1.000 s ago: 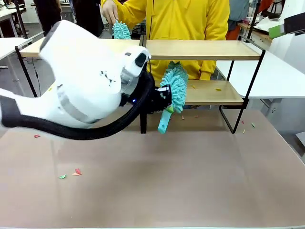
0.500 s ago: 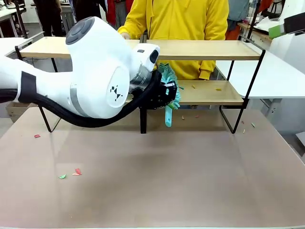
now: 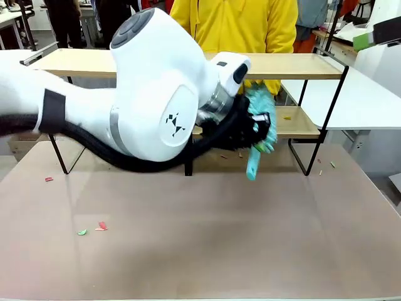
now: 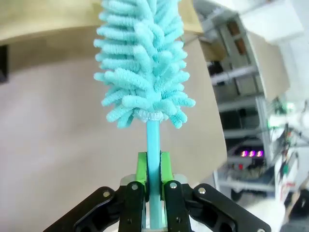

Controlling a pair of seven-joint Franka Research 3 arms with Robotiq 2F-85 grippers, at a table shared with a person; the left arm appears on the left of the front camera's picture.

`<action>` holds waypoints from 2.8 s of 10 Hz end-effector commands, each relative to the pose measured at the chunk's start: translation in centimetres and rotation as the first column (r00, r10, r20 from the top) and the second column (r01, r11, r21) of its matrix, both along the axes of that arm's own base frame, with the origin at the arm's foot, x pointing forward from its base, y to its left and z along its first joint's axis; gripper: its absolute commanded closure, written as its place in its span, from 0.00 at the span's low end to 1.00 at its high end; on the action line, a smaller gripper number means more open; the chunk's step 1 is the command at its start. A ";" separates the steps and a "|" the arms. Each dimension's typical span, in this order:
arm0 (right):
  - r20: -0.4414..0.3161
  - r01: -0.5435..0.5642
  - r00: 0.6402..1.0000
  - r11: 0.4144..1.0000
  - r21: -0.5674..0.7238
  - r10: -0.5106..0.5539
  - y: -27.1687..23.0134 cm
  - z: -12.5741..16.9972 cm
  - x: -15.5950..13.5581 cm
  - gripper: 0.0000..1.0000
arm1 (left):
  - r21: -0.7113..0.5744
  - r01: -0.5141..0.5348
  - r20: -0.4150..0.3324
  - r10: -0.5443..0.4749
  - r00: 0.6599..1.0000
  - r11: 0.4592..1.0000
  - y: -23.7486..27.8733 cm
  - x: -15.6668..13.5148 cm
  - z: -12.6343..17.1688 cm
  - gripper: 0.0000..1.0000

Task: Clean the shelves.
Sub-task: Clean another randomly selected level of the Shelf with the Duster.

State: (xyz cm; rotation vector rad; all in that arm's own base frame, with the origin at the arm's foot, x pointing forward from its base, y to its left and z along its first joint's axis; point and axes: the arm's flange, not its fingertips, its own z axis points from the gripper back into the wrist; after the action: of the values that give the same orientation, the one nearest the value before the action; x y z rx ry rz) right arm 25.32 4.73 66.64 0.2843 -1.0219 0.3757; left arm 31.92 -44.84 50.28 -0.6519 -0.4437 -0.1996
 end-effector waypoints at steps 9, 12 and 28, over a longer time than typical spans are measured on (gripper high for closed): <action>0.008 -0.010 1.000 1.000 -0.009 0.010 -0.2 0.0 0.1 0.00 | -0.060 0.688 -0.215 -0.683 0.699 0.723 22.8 -10.9 0.0 0.88; 0.008 -0.010 1.000 1.000 -0.009 0.010 -0.2 0.0 0.1 0.00 | -0.107 0.501 -0.155 -0.512 0.845 0.859 19.9 -8.2 0.7 0.88; 0.008 -0.010 1.000 1.000 -0.009 0.010 -0.2 0.0 0.1 0.00 | 0.021 -0.269 -0.070 0.269 0.960 0.963 3.5 9.4 -1.4 0.88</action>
State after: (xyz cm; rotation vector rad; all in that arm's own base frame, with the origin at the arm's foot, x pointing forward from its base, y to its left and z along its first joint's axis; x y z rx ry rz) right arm 25.32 4.73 66.64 0.2842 -1.0219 0.3758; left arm 41.08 -38.48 47.79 -0.5877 -0.4550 0.0648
